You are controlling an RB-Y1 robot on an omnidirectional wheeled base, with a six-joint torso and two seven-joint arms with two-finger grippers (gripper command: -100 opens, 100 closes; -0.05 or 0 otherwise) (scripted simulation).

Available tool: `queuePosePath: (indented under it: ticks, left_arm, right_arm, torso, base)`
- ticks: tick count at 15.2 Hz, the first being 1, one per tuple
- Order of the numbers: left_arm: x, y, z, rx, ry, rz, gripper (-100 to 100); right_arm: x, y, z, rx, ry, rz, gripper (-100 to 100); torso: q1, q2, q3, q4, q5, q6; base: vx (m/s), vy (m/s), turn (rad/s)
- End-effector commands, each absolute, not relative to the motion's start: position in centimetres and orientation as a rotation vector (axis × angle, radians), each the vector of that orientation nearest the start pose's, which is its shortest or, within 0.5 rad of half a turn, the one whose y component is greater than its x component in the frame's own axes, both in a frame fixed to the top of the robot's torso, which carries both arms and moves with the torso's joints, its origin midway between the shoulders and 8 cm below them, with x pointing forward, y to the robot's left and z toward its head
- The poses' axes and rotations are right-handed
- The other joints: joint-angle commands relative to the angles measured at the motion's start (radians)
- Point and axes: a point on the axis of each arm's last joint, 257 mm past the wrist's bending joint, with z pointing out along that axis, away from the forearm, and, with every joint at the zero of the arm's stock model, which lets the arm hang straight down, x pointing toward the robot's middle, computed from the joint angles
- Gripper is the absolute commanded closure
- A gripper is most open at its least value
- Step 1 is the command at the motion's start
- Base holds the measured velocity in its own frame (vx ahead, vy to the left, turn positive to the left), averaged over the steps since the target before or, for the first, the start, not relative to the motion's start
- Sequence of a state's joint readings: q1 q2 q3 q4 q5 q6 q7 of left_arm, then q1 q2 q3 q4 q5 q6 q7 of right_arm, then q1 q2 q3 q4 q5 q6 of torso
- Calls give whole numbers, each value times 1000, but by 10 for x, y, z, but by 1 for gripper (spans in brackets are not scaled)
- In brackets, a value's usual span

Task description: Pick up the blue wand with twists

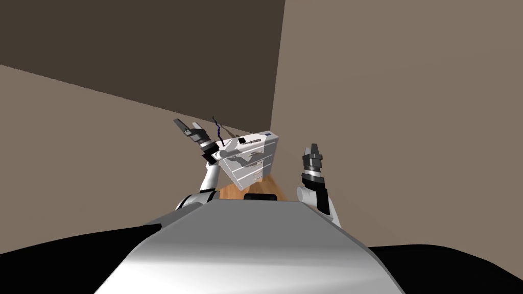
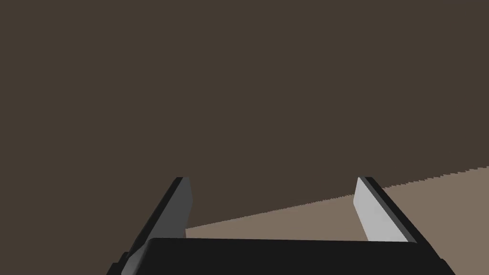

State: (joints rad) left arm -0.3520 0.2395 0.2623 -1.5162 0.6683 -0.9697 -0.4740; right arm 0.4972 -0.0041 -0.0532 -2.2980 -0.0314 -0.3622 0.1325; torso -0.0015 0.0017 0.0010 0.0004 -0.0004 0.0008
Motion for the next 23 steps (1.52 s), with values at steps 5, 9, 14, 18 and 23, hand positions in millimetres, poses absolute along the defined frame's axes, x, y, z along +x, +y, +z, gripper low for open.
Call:
queuePosePath:
  ticks: [5,9,14,18,23]
  left_arm:
    - [444,474,111,-670,-191,-1072,-100]
    - [458,483,108,-737,-240,-1059,-100]
    - [475,502,90,-885,-334,-982,-100]
    - [490,507,77,-997,-389,-947,-100]
    - [508,507,61,-1113,-422,-911,-100]
  right_arm:
    - [358,-304,7,708,709,1122,0]
    - [358,-304,7,708,709,1122,0]
    - [358,-304,7,708,709,1122,0]
    - [358,-304,7,708,709,1121,0]
    - [358,-304,7,708,709,1121,0]
  torso:
    - [1,-1,0,0,0,-1]
    - [1,-1,0,0,0,0]
    - [2,-1,0,0,0,-1]
    - [3,0,0,0,1,-1]
    - [3,0,0,0,1,-1]
  base:
    - [-13,-11,-128]
    - [-10,-3,-112]
    - [-11,4,-152]
    - [-12,17,-127]
    - [-14,26,-109]
